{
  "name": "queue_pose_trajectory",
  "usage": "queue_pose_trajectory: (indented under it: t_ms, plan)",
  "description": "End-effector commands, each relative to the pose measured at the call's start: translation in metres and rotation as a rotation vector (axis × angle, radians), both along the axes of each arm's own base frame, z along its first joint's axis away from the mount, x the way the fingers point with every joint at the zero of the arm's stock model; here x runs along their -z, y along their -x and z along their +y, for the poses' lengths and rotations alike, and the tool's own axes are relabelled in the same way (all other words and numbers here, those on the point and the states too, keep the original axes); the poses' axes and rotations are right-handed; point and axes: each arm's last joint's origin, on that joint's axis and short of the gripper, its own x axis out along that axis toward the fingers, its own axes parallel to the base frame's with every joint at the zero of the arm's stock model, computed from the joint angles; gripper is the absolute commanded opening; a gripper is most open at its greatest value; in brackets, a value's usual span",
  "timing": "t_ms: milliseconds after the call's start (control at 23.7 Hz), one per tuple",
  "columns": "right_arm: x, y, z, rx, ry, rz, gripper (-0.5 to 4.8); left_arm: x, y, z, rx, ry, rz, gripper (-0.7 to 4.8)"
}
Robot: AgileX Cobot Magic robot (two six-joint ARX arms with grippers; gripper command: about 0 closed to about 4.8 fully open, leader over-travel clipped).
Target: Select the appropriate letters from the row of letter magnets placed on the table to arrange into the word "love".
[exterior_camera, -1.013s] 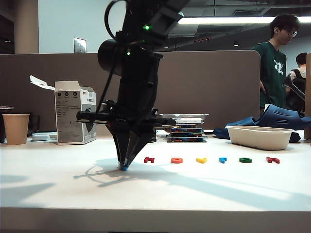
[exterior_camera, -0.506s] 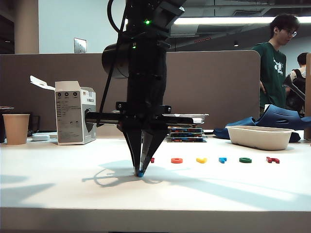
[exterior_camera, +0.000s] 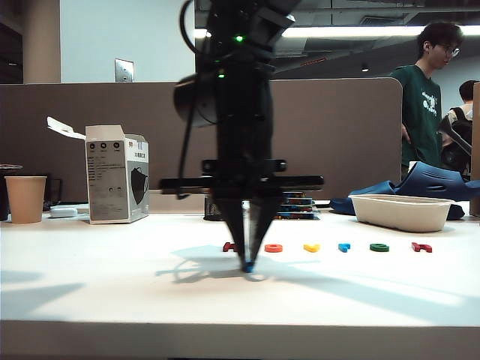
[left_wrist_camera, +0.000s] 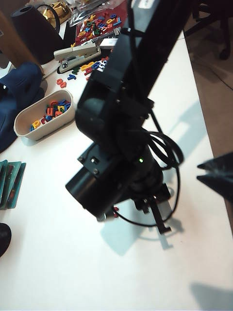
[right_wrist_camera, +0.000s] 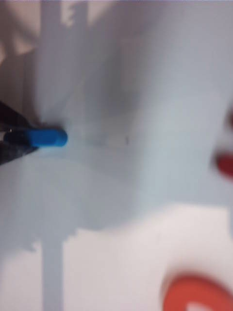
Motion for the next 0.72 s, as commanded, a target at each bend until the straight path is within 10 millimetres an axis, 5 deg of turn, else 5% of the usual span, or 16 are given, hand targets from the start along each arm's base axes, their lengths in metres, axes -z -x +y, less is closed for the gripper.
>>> queue_pose_trajectory:
  t_ms: [42,253,717]
  plan:
    - [0.0183,-0.0039,-0.0121,0.032,0.088,0.044,-0.09,-0.0022,0.0003,0.0006,-0.002,0.006,-0.016,-0.05]
    - [0.0183,-0.0032,-0.0117,0.03,0.09,0.046,0.68,-0.0022,0.0003,0.0006,-0.002,0.006,-0.016,-0.05]
    - [0.0183,-0.0021,-0.0112,0.028,0.085,0.057,0.86,-0.0022,0.0003,0.0006,-0.002,0.006,-0.016,-0.05]
